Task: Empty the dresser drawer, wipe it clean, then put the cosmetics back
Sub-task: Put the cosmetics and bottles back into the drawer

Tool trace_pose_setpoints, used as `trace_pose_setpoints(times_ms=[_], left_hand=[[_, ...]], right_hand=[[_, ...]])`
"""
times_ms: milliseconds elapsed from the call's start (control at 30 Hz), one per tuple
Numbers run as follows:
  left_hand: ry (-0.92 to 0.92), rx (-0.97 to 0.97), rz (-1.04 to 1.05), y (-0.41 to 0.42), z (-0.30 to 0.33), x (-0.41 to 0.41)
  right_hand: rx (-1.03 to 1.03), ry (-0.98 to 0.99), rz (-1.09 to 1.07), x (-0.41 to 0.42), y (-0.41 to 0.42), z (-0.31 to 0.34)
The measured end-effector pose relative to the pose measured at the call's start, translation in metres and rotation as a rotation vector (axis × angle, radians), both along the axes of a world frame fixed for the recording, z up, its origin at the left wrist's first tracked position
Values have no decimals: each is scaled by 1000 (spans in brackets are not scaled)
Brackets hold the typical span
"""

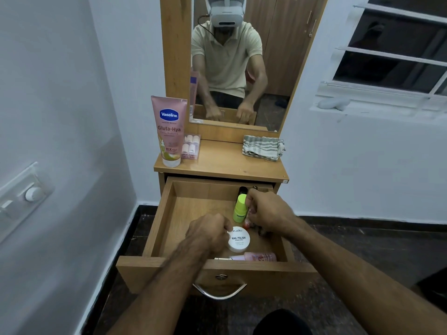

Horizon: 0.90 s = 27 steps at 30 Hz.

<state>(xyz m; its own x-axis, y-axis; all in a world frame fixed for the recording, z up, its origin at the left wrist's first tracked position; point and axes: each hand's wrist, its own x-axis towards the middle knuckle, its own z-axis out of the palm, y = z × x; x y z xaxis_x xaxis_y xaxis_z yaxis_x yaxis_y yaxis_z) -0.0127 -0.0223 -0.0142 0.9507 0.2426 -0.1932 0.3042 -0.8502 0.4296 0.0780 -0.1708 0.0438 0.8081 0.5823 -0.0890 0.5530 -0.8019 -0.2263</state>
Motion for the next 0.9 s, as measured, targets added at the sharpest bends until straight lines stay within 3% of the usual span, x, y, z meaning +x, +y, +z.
trace_pose_setpoints(times_ms=[500, 900], left_hand=[[-135, 15, 73, 2, 6, -2], [-847, -358, 634, 43, 66, -25]], right_hand=[[115, 13, -3, 3, -8, 0], [447, 86, 73, -16, 34, 27]])
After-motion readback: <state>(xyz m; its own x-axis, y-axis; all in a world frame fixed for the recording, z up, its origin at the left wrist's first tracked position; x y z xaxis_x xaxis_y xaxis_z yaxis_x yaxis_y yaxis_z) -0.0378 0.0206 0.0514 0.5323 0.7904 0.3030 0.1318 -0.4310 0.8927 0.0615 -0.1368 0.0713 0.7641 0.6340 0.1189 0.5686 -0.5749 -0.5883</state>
